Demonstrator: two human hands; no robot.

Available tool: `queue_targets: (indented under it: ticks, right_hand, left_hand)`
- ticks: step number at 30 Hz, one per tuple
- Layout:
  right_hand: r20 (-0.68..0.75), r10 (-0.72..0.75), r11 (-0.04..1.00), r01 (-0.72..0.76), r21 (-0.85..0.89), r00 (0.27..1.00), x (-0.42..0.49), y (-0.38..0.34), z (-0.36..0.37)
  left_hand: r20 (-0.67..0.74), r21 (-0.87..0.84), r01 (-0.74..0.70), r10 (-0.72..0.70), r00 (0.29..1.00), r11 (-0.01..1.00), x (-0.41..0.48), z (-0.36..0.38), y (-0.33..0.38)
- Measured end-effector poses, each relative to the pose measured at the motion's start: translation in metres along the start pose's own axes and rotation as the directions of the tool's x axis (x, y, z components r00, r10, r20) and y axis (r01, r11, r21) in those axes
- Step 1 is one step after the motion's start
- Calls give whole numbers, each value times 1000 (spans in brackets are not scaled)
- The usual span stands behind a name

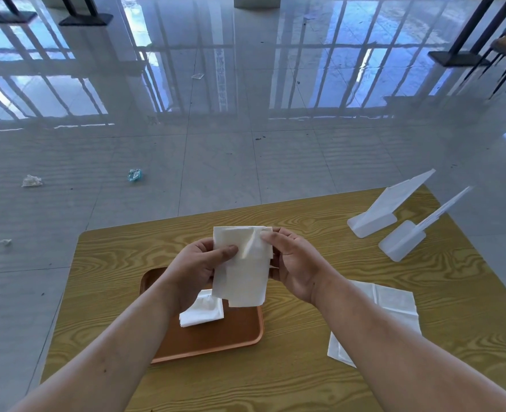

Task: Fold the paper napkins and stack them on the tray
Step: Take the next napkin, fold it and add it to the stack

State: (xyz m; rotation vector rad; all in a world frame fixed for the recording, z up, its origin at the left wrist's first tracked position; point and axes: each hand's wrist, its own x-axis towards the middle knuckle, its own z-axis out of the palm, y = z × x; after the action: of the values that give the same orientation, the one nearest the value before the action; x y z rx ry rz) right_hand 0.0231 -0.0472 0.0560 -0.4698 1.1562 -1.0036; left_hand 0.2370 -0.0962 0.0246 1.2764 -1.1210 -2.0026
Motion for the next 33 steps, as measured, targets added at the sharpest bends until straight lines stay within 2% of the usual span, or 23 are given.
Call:
queue_targets:
  ticks: [3,6,12,15,19,26,30,33]
  right_hand:
    - [35,96,993,-94,-76,995,-2,4,1]
    - [-1,153,982,-152,-113,988,-2,10,1]
    - [-49,131,989,-134,-62,990,2,12,1]
    - [-47,114,992,-116,-42,992,1,10,2]
    - [-21,92,994,-93,-54,996,0,8,2]
    - [50,53,996,-50,-68,997,2,8,6]
    - [69,53,997,-49,-68,996,4,6,3]
    - [52,86,994,-82,-74,995,8,5,1]
  left_hand:
    - [-36,-44,-17,15,999,999,-1,4,3]
    - [-63,-48,-21,18,998,999,0,5,4]
    - [54,-14,77,-76,996,997,-5,4,1]
    - [23,6,84,-84,996,996,-5,3,0]
    - [-2,-76,53,-53,999,996,-2,-3,-1]
    - [-6,-82,28,-29,1000,996,-1,-7,4]
    - [22,-156,60,-57,998,986,-1,-10,7]
    - [-27,-72,75,-77,997,995,-1,-8,8]
